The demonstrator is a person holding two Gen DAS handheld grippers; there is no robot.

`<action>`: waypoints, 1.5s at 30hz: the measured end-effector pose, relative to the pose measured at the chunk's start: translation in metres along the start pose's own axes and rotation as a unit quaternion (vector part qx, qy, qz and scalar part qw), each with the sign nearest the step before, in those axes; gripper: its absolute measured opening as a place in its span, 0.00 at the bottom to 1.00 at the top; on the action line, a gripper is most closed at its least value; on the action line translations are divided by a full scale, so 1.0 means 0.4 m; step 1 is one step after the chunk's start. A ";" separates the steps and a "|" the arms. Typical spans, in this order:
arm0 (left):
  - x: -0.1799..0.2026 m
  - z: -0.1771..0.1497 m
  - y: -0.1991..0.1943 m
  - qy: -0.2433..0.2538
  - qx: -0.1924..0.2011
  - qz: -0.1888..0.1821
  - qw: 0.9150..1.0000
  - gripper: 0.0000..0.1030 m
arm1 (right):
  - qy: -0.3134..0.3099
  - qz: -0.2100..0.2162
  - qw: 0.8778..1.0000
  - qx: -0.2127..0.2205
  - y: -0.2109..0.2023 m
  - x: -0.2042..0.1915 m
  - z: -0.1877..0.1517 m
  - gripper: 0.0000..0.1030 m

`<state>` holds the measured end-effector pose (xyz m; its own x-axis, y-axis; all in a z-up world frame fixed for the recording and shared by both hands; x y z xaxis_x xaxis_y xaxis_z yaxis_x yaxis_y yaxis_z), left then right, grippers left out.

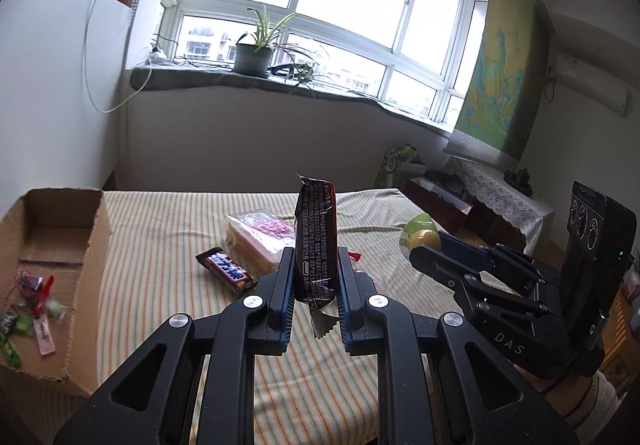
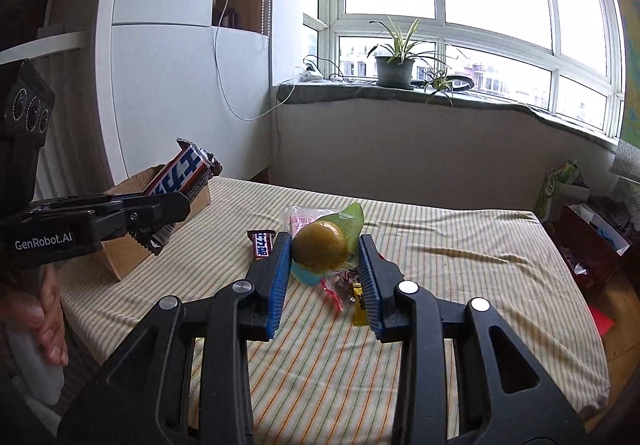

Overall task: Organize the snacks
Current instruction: 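Carry both snacks into the cardboard box and open both tools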

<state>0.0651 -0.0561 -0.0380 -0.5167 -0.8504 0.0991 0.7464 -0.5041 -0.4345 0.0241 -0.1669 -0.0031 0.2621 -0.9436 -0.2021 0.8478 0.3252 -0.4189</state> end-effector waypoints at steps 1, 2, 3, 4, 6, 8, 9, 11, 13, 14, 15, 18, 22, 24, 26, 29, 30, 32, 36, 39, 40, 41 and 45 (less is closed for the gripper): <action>-0.001 0.002 -0.002 0.002 0.000 0.005 1.000 0.16 | -0.001 0.001 1.000 -0.002 -0.001 -0.002 -0.002 0.34; -0.003 0.004 -0.004 0.004 0.001 0.009 1.000 0.16 | -0.002 0.002 1.000 -0.002 0.000 -0.003 -0.002 0.34; -0.007 0.006 -0.009 0.008 0.002 0.014 1.000 0.16 | -0.003 0.002 1.000 -0.003 0.001 -0.003 -0.002 0.34; -0.008 0.008 -0.013 0.011 0.003 0.019 1.000 0.16 | -0.004 0.002 1.000 -0.003 0.003 -0.005 -0.001 0.34; -0.016 0.008 -0.022 0.015 0.005 0.027 1.000 0.16 | -0.006 0.002 1.000 -0.006 0.007 -0.010 -0.003 0.34; -0.031 0.007 -0.032 0.014 0.009 0.033 0.999 0.16 | -0.007 0.004 1.000 -0.009 0.015 -0.020 -0.001 0.34; -0.040 0.005 -0.037 0.012 0.011 0.037 0.999 0.16 | -0.008 0.006 1.000 -0.011 0.020 -0.026 -0.001 0.34; -0.062 0.001 -0.053 0.008 0.016 0.045 0.999 0.16 | -0.011 0.012 1.000 -0.017 0.032 -0.048 0.000 0.34; -0.086 -0.006 -0.072 0.001 0.021 0.054 0.998 0.16 | -0.018 0.018 0.999 -0.022 0.046 -0.076 -0.001 0.34; -0.102 -0.010 -0.081 -0.002 0.023 0.060 0.998 0.16 | -0.023 0.022 0.999 -0.025 0.053 -0.094 -0.002 0.34; -0.119 -0.014 -0.091 -0.006 0.024 0.067 0.997 0.16 | -0.027 0.027 0.999 -0.028 0.062 -0.115 -0.003 0.34; -0.181 -0.035 -0.127 -0.021 0.029 0.092 0.995 0.16 | -0.047 0.046 0.997 -0.039 0.096 -0.190 -0.004 0.34; -0.270 -0.072 -0.179 -0.044 0.030 0.129 0.990 0.16 | -0.075 0.079 0.993 -0.053 0.148 -0.311 -0.007 0.34; -0.312 -0.090 -0.206 -0.056 0.031 0.146 0.987 0.16 | -0.090 0.101 0.989 -0.058 0.171 -0.381 -0.010 0.34; -0.349 -0.108 -0.235 -0.066 0.031 0.163 0.984 0.16 | -0.105 0.123 0.985 -0.064 0.192 -0.453 -0.016 0.34; -0.398 -0.131 -0.269 -0.079 0.030 0.187 0.979 0.16 | -0.125 0.157 0.977 -0.068 0.210 -0.554 -0.027 0.34; -0.411 -0.137 -0.278 -0.083 0.029 0.193 0.977 0.16 | -0.131 0.166 0.975 -0.068 0.214 -0.581 -0.031 0.34; -0.429 -0.147 -0.292 -0.089 0.029 0.203 0.975 0.16 | -0.141 0.181 0.971 -0.069 0.221 -0.624 -0.036 0.34; -0.443 -0.157 -0.300 -0.093 0.029 0.210 0.973 0.16 | -0.153 0.194 0.966 -0.072 0.234 -0.664 -0.046 0.34; -0.452 -0.162 -0.288 -0.096 0.026 0.207 0.973 0.16 | -0.154 0.194 0.966 -0.072 0.246 -0.669 -0.042 0.34; -0.452 -0.162 -0.281 -0.098 0.024 0.206 0.973 0.16 | -0.155 0.194 0.966 -0.072 0.250 -0.670 -0.040 0.34; -0.459 -0.165 -0.274 -0.100 0.021 0.205 0.974 0.16 | -0.155 0.193 0.966 -0.071 0.255 -0.671 -0.038 0.34; -0.486 -0.175 -0.247 -0.107 0.009 0.202 0.974 0.16 | -0.156 0.193 0.966 -0.074 0.283 -0.675 -0.032 0.34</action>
Point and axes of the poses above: each gripper's, at about its wrist camera, not at the fingertips, and y roughly the way its jaws point, x to its right, z to its top, the point moved 6 cm from there along y, roughly the way its jaws point, and after that the axes turned 10 degrees about y, right-handed, at the moved point
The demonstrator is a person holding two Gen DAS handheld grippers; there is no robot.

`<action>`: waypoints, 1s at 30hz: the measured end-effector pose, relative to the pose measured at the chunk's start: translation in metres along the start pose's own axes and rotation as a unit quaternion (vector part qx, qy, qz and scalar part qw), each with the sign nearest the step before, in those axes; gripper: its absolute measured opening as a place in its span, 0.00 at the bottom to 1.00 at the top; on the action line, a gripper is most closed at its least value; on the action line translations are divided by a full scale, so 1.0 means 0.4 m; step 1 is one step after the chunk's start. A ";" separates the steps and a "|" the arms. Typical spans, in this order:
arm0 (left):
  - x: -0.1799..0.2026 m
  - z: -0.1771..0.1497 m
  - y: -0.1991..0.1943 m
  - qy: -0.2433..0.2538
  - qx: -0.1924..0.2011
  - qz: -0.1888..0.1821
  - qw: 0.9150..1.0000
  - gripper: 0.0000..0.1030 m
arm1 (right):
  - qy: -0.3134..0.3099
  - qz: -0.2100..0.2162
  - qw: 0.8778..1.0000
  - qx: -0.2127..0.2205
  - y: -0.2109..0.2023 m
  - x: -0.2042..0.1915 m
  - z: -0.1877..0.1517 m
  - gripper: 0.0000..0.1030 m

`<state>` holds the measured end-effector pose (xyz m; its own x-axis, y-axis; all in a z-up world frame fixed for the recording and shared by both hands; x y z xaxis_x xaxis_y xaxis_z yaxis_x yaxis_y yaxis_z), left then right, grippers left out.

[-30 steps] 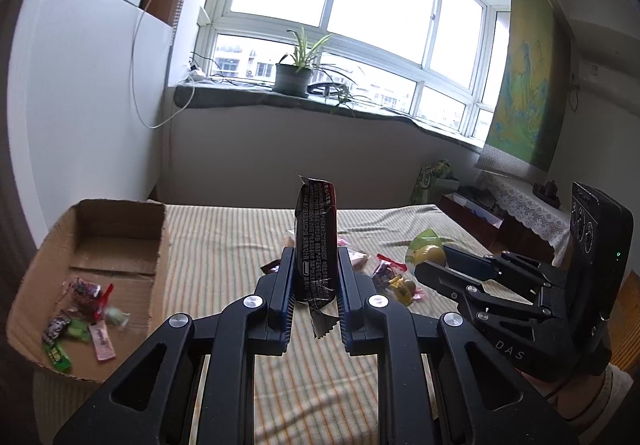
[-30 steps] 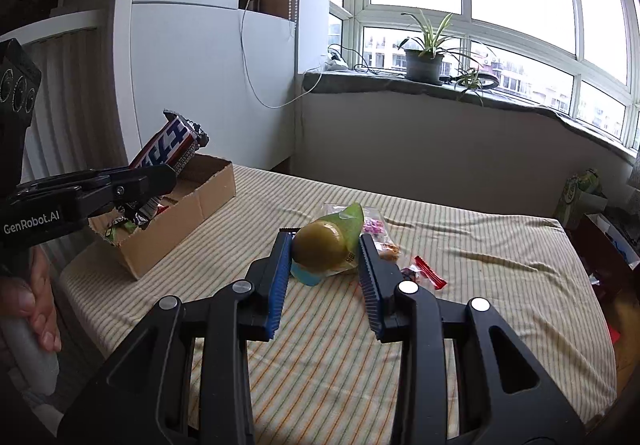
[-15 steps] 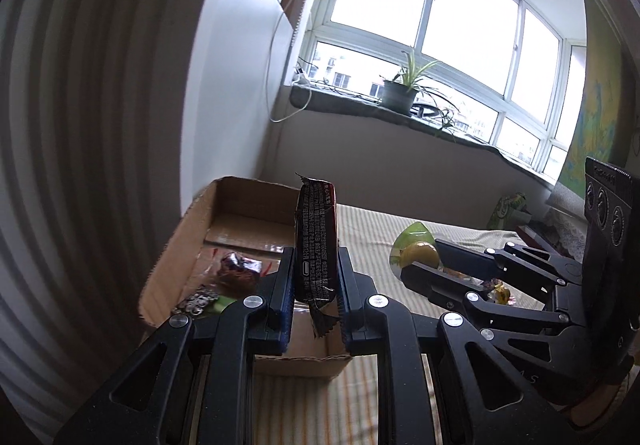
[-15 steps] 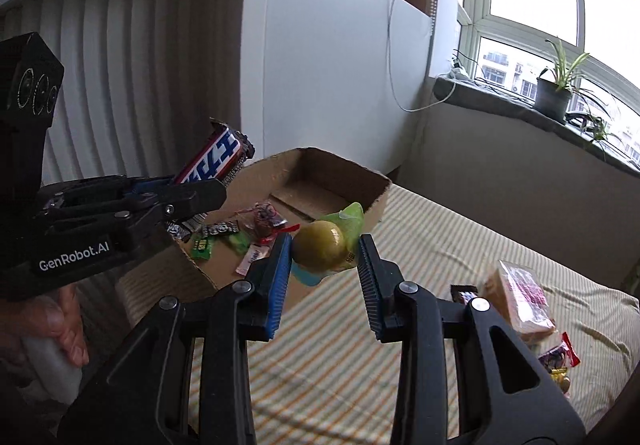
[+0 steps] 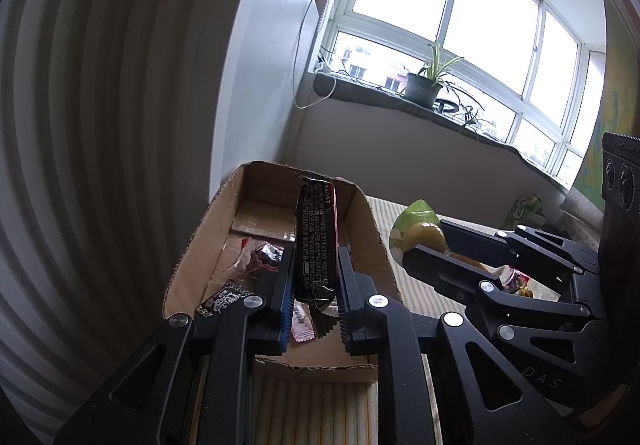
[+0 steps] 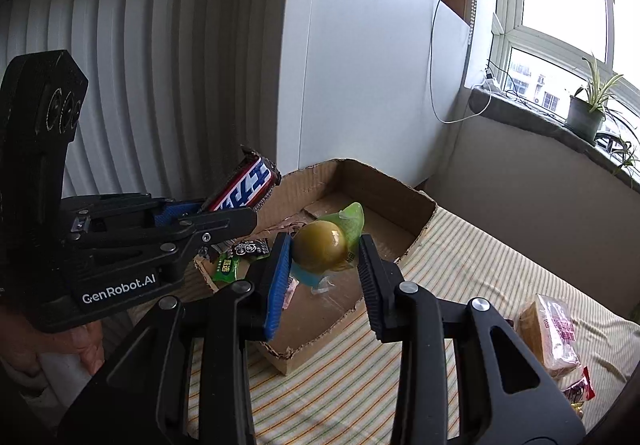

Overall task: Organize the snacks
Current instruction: 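Carry both snacks into the cardboard box and open both tools, then move both tools back from the box toward the snack pile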

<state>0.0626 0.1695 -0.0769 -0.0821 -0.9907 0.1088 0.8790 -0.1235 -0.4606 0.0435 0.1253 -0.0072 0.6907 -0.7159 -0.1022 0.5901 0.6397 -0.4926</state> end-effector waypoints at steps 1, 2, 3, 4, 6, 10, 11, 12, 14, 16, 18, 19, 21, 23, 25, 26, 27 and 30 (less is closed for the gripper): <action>-0.006 -0.001 0.010 -0.002 -0.003 0.000 1.000 0.16 | 0.000 0.001 1.000 -0.001 0.008 0.001 0.001 0.34; -0.013 -0.004 0.019 -0.005 -0.007 0.001 1.000 0.16 | 0.000 0.002 1.000 -0.003 0.018 0.002 0.002 0.34; -0.019 -0.008 0.028 -0.007 -0.011 0.002 1.000 0.16 | -0.001 0.004 1.000 -0.005 0.030 0.003 0.003 0.34; -0.027 -0.014 0.038 -0.009 -0.017 0.004 1.000 0.16 | -0.001 0.005 1.000 -0.007 0.043 0.005 0.005 0.34; -0.040 -0.028 0.061 -0.016 -0.035 0.009 0.999 0.17 | 0.001 0.010 1.000 -0.011 0.067 0.005 0.004 0.35; -0.077 -0.043 0.070 -0.031 -0.057 0.055 0.996 0.62 | 0.015 0.017 0.999 -0.047 0.122 0.020 -0.019 0.44; -0.082 -0.038 0.063 -0.029 -0.055 0.063 0.996 0.67 | 0.018 0.016 0.999 -0.043 0.120 0.025 -0.022 0.46; -0.085 -0.032 0.054 -0.024 -0.054 0.074 0.996 0.68 | 0.021 0.016 0.999 -0.040 0.113 0.028 -0.027 0.47; -0.086 -0.015 0.035 -0.008 -0.053 0.099 0.994 0.69 | 0.026 0.014 0.999 -0.035 0.099 0.035 -0.034 0.47; -0.085 0.005 0.016 0.001 -0.046 0.115 0.992 0.73 | 0.030 0.010 0.999 -0.031 0.086 0.041 -0.038 0.47; -0.081 0.022 -0.001 0.002 -0.037 0.113 0.993 0.76 | 0.032 0.006 0.999 -0.029 0.073 0.044 -0.042 0.49; -0.076 0.028 -0.005 0.000 -0.035 0.105 0.994 0.76 | 0.032 0.004 0.999 -0.027 0.068 0.045 -0.043 0.53; -0.071 0.033 -0.011 -0.011 -0.038 0.082 0.996 0.76 | 0.033 0.001 0.999 -0.019 0.056 0.050 -0.042 0.58; -0.071 0.034 -0.007 -0.037 -0.046 0.049 0.997 0.76 | 0.034 -0.004 0.999 -0.012 0.043 0.055 -0.041 0.58; -0.069 0.025 0.000 -0.066 -0.061 0.014 0.996 0.76 | 0.035 -0.009 0.999 -0.006 0.029 0.062 -0.039 0.58; -0.066 0.019 0.003 -0.078 -0.068 -0.001 0.995 0.76 | 0.035 -0.013 0.999 -0.003 0.021 0.066 -0.039 0.58; -0.066 0.013 0.007 -0.087 -0.078 -0.008 0.993 0.76 | 0.034 -0.017 0.999 -0.001 0.012 0.071 -0.039 0.58; -0.054 -0.009 0.016 -0.097 -0.106 -0.019 0.990 0.76 | 0.040 -0.026 0.999 0.004 -0.009 0.089 -0.041 0.59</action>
Point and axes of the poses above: each gripper's, at about its wrist camera, not at the fingertips, and y roughly the way its jaws point, x to its right, z to its top, the point moved 6 cm from there along y, roughly the way its jaws point, and after that the axes turned 10 degrees about y, right-handed, at the moved point
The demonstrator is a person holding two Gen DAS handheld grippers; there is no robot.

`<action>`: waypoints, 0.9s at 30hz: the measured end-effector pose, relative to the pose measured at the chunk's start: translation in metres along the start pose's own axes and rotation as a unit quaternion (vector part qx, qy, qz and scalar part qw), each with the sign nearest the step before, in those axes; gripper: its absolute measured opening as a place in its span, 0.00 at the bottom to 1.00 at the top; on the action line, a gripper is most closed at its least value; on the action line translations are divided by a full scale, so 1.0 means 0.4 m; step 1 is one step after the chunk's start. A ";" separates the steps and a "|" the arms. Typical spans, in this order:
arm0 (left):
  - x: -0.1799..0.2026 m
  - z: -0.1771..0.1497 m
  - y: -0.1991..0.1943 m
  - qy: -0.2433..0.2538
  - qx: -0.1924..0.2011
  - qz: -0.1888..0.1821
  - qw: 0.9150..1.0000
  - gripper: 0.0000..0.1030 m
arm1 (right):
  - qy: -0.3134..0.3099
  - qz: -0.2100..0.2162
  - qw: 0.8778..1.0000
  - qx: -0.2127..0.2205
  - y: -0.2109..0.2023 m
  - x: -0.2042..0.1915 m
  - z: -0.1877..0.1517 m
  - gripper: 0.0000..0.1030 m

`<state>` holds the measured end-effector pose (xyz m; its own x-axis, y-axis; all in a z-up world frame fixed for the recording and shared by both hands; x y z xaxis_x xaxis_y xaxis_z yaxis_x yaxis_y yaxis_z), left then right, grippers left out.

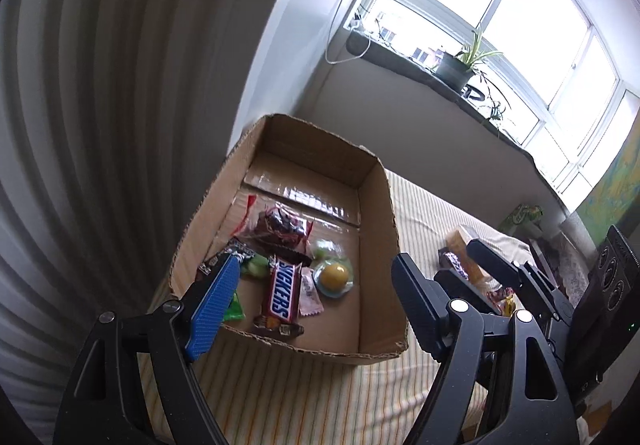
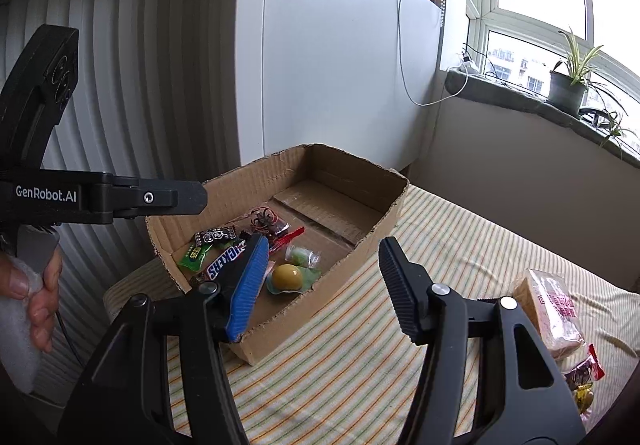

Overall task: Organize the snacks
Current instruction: 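Move both tools back from the box toward the snack pile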

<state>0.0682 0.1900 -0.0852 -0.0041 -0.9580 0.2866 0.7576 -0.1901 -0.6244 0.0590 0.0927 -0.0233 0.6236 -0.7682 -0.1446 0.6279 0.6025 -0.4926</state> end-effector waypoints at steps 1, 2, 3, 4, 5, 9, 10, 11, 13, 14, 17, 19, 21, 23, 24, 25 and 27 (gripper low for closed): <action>0.006 -0.006 0.008 -0.002 -0.008 -0.006 1.000 0.76 | 0.003 -0.002 1.000 0.000 -0.007 0.008 -0.002 0.59; 0.010 -0.011 0.012 -0.005 -0.016 -0.009 1.000 0.76 | 0.006 -0.005 1.000 0.001 -0.013 0.015 -0.003 0.59; 0.015 -0.015 0.015 -0.005 -0.022 -0.009 1.000 0.76 | 0.009 -0.007 1.000 0.002 -0.019 0.022 -0.005 0.59; 0.021 -0.017 0.017 -0.001 -0.025 -0.006 1.000 0.76 | 0.012 -0.010 1.000 0.004 -0.027 0.031 -0.007 0.59; 0.029 -0.019 0.017 0.007 -0.025 0.000 1.000 0.76 | 0.015 -0.012 1.000 0.006 -0.034 0.039 -0.008 0.59; 0.067 -0.025 0.024 0.032 -0.035 0.013 0.999 0.76 | 0.025 -0.019 0.999 0.008 -0.051 0.068 -0.016 0.61; 0.077 -0.024 0.027 0.039 -0.036 0.017 0.998 0.76 | 0.028 -0.020 0.999 0.010 -0.057 0.075 -0.017 0.61; 0.088 -0.024 0.028 0.046 -0.037 0.020 0.998 0.76 | 0.032 -0.021 0.999 0.012 -0.064 0.081 -0.019 0.61; 0.110 -0.020 0.029 0.064 -0.035 0.032 0.997 0.76 | 0.039 -0.022 0.999 0.017 -0.078 0.096 -0.021 0.61; 0.122 -0.017 0.026 0.073 -0.030 0.036 0.996 0.76 | 0.041 -0.022 0.999 0.019 -0.085 0.103 -0.024 0.61; 0.165 -0.005 0.017 0.101 -0.011 0.051 0.993 0.76 | 0.051 -0.025 0.998 0.025 -0.106 0.130 -0.032 0.61; 0.199 0.002 0.009 0.123 0.003 0.063 0.990 0.76 | 0.059 -0.030 0.997 0.030 -0.126 0.152 -0.038 0.62; 0.238 0.009 -0.001 0.149 0.020 0.079 0.985 0.76 | 0.068 -0.034 0.996 0.036 -0.148 0.177 -0.044 0.62; 0.282 0.017 -0.010 0.175 0.035 0.091 0.980 0.76 | 0.076 -0.042 0.995 0.043 -0.175 0.205 -0.051 0.62; 0.306 0.019 -0.014 0.187 0.042 0.094 0.977 0.76 | 0.081 -0.046 0.995 0.048 -0.191 0.220 -0.054 0.63; 0.329 0.023 -0.017 0.198 0.047 0.095 0.974 0.76 | 0.087 -0.050 0.994 0.053 -0.208 0.236 -0.059 0.68; 0.377 0.025 -0.021 0.215 0.054 0.092 0.971 0.76 | 0.099 -0.059 0.991 0.063 -0.244 0.270 -0.069 0.71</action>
Point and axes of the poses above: each gripper's, at about its wrist camera, not at the fingertips, and y roughly the way its jaws point, x to its right, z to its top, the point moved 6 cm from there along y, roughly the way its jaws point, and after that the axes turned 10 degrees about y, right-handed, at the moved point
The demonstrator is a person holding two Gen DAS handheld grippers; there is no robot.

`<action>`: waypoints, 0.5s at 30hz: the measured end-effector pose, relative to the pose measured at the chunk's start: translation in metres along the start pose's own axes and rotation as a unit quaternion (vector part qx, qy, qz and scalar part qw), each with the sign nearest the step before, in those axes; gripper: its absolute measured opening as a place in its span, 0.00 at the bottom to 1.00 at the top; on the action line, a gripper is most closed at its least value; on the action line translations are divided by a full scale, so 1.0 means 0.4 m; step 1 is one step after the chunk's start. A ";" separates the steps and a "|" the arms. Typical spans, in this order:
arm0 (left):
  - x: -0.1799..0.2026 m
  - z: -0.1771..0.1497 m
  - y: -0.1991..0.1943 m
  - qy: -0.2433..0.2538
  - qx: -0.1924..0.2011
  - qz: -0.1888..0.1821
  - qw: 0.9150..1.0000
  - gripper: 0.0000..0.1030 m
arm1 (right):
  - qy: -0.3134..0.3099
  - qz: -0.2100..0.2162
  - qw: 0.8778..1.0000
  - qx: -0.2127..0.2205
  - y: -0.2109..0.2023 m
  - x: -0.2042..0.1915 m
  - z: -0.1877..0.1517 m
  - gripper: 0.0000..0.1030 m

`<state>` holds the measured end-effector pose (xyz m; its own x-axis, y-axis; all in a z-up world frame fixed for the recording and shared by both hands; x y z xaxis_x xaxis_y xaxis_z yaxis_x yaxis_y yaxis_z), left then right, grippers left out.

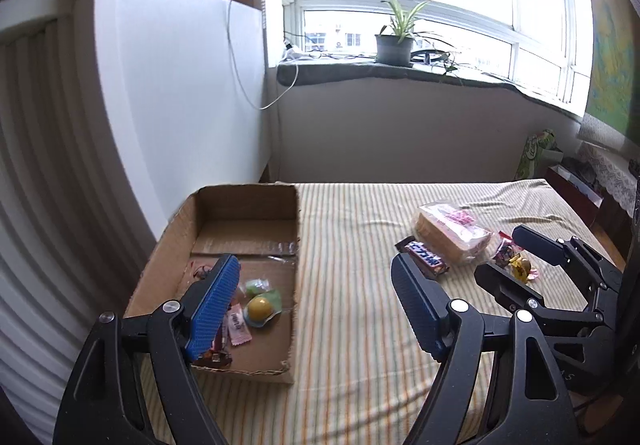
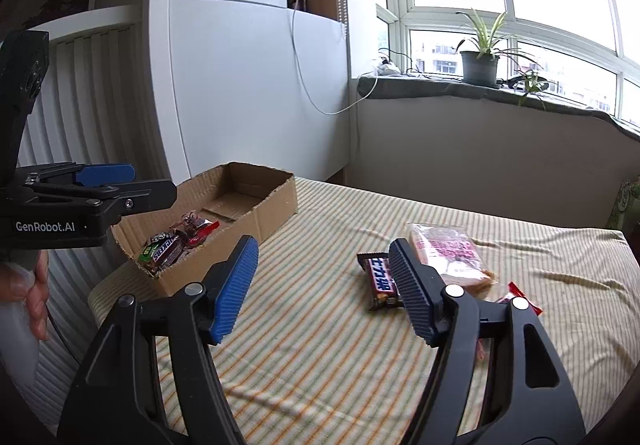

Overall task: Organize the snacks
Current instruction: 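Move both tools back from the box toward the snack pile, then grasp the blue-and-white chocolate bar with the left tool while the right tool grasps the yellow packet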

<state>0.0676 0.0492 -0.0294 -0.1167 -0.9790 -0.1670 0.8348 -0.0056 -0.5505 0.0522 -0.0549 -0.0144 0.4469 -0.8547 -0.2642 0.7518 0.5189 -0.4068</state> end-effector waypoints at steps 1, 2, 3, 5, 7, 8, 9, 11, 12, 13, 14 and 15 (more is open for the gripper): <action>0.019 0.012 -0.004 0.008 0.003 -0.001 1.000 0.76 | 0.005 -0.004 1.000 0.004 -0.016 0.020 0.001 0.71; 0.041 0.023 -0.009 0.017 0.006 -0.002 1.000 0.76 | 0.010 -0.009 1.000 0.007 -0.032 0.040 0.000 0.71; 0.064 0.034 -0.014 0.027 0.010 0.000 1.000 0.77 | 0.013 -0.014 1.000 0.009 -0.047 0.061 0.000 0.72; 0.113 0.053 -0.028 0.048 0.019 0.000 0.999 0.77 | 0.019 -0.027 0.999 0.013 -0.079 0.106 -0.002 0.74; 0.166 0.072 -0.039 0.066 0.028 -0.007 0.997 0.77 | 0.025 -0.044 0.998 0.023 -0.118 0.148 -0.005 0.75; 0.190 0.080 -0.044 0.075 0.031 -0.011 0.997 0.77 | 0.031 -0.051 0.998 0.028 -0.139 0.172 -0.007 0.76; 0.215 0.087 -0.048 0.083 0.034 -0.015 0.996 0.77 | 0.038 -0.057 0.997 0.033 -0.160 0.195 -0.009 0.76; 0.264 0.101 -0.057 0.100 0.039 -0.021 0.994 0.77 | 0.053 -0.071 0.995 0.043 -0.198 0.241 -0.011 0.77; 0.290 0.109 -0.059 0.108 0.041 -0.022 0.993 0.77 | 0.060 -0.077 0.994 0.048 -0.215 0.262 -0.011 0.77; 0.313 0.114 -0.064 0.116 0.044 -0.026 0.992 0.78 | 0.065 -0.083 0.993 0.052 -0.232 0.282 -0.011 0.77; 0.332 0.118 -0.067 0.122 0.046 -0.031 0.991 0.77 | 0.069 -0.089 0.992 0.056 -0.245 0.298 -0.010 0.77; 0.347 0.122 -0.069 0.126 0.048 -0.035 0.990 0.77 | 0.072 -0.094 0.991 0.061 -0.259 0.313 -0.010 0.78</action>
<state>0.0547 -0.0964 0.0025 -0.2969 -0.8937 -0.3363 0.8661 -0.1037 -0.4890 0.0282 -0.2158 -0.0089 0.2256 -0.9201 -0.3201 0.8719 0.3373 -0.3550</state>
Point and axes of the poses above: each gripper's, at about its wrist camera, not at the fingertips, and y roughly the way its jaws point, x to its right, z to its top, the point moved 6 cm from there along y, roughly the way its jaws point, and after that the axes turned 10 degrees about y, right-handed, at the moved point
